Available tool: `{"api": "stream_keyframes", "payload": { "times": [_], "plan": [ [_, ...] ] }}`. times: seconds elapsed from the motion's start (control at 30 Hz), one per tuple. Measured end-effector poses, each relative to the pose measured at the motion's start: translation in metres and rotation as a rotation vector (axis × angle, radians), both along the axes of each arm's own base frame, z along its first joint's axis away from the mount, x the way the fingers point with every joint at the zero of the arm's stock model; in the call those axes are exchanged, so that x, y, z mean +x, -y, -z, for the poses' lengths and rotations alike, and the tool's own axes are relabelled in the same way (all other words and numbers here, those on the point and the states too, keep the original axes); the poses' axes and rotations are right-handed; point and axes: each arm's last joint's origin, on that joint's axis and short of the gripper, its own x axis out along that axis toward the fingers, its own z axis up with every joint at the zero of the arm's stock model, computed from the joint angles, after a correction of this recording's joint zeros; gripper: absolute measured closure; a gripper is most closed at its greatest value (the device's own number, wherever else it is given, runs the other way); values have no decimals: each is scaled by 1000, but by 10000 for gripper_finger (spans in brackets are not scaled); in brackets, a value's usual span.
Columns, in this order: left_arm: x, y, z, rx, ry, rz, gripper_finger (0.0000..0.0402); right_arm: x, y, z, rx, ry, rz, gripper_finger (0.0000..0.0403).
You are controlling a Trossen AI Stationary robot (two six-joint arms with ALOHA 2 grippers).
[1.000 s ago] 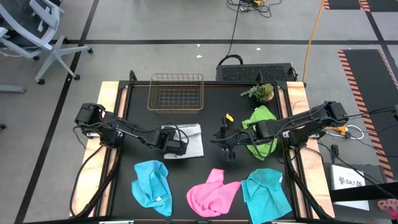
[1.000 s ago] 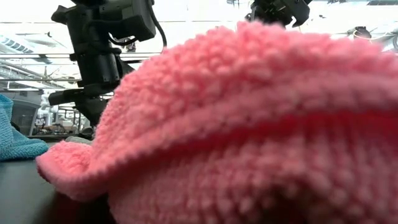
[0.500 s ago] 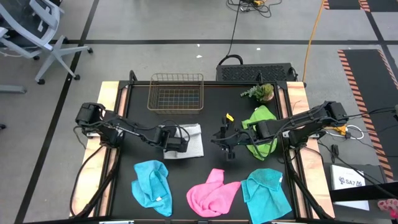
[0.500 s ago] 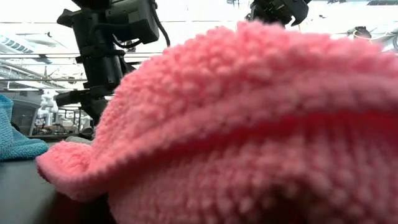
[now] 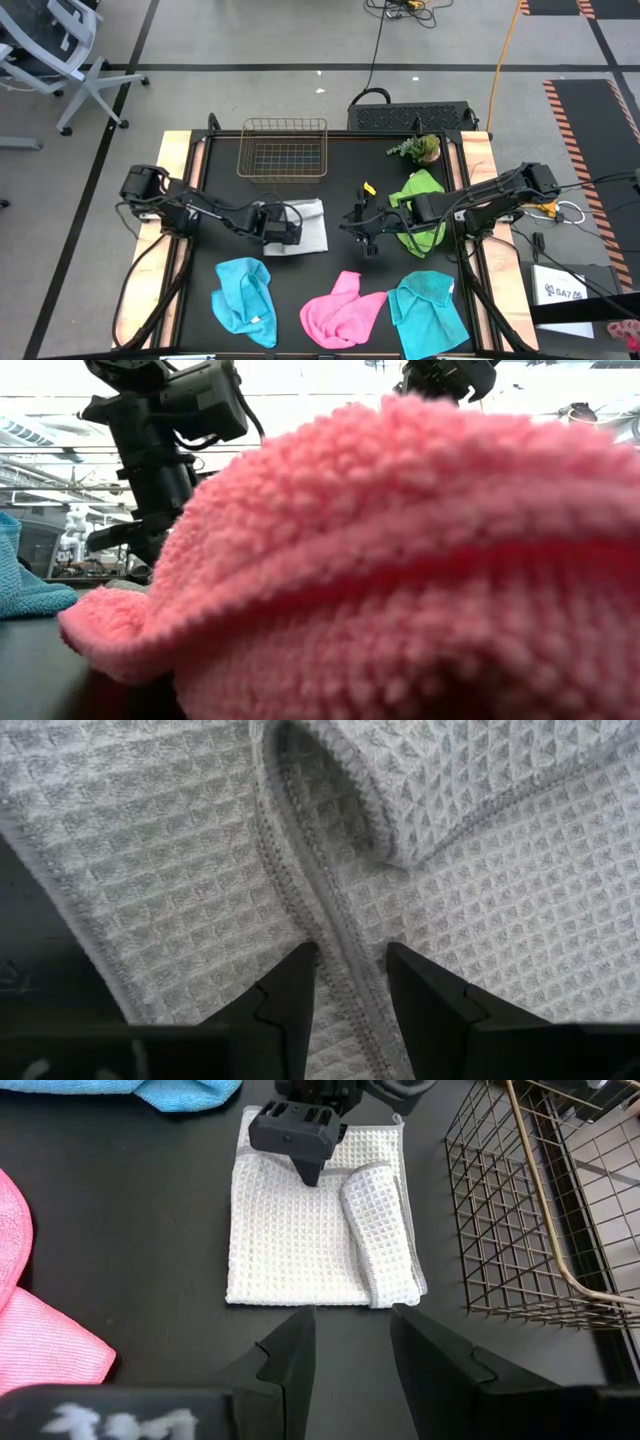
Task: Fold microfiber towels
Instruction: Fold the gray microfiber cloth
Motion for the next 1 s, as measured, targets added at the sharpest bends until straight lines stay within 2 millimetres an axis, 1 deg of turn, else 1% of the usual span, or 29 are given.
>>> {"api": "stream_keyframes", "payload": {
  "times": [0.23, 0.3, 0.4, 0.57, 0.6, 0.8, 0.93, 1.0],
  "plan": [
    [3, 0, -1, 14, 20, 10, 271, 0, 0, 0, 0, 0, 0, 280],
    [4, 0, -2, 23, 30, 8, 279, 0, 0, 0, 0, 0, 0, 280],
    [6, 0, -3, 34, 53, 26, 308, 0, 0, 0, 0, 0, 0, 280],
    [9, 0, -4, 69, 77, 49, 381, 0, 0, 0, 0, 0, 0, 280],
    [9, 0, -4, 71, 77, 56, 390, 0, 0, 0, 0, 0, 0, 280],
    [9, 0, -5, 72, 78, 58, 389, 0, 0, 0, -1, -2, 0, 280],
    [7, 0, -12, 68, 95, 57, 395, 0, 0, 0, -1, -5, 0, 280],
    [2, -1, -17, 68, 76, 55, 394, 0, 0, 0, -1, -7, 0, 280]
  ]
}}
